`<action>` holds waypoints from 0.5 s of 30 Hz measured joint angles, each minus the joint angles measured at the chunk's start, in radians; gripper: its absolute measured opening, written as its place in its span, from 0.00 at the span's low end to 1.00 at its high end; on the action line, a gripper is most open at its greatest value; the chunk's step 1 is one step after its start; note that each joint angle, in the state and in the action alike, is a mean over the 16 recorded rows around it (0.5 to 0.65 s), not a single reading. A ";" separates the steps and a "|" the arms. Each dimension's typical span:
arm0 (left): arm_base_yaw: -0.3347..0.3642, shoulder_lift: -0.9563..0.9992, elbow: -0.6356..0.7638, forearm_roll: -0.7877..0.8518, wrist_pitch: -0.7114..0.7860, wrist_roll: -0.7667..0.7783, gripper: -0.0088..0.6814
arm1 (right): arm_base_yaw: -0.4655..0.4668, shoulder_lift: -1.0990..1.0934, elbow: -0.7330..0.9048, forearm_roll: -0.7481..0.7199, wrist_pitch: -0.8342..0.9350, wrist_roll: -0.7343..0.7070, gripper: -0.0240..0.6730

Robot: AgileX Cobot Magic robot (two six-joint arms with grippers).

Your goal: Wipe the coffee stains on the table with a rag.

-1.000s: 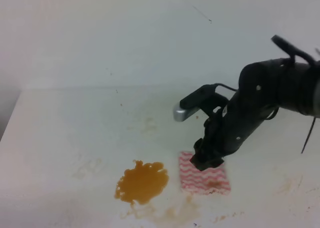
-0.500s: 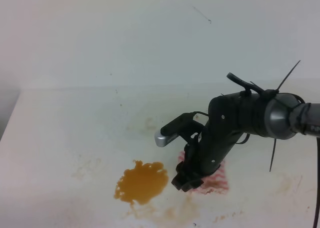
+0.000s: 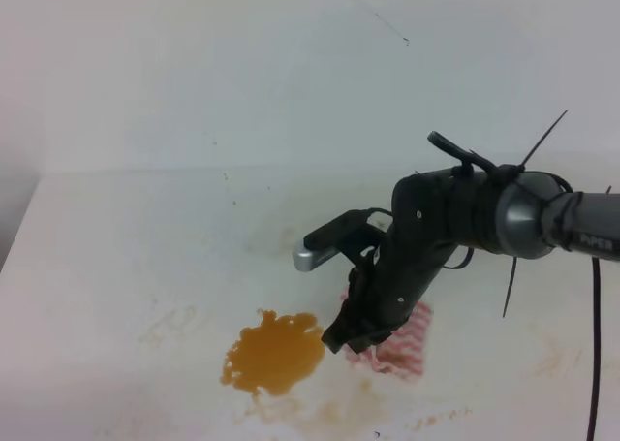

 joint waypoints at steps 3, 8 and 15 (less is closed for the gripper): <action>0.000 0.002 0.000 0.000 0.000 0.000 0.01 | 0.002 0.011 -0.060 0.008 0.024 0.004 0.08; 0.000 0.002 0.000 0.000 0.000 0.000 0.01 | 0.023 0.026 -0.175 0.025 0.060 0.007 0.07; 0.000 0.007 0.000 0.000 0.000 0.000 0.01 | 0.103 0.041 -0.294 0.044 0.078 0.004 0.07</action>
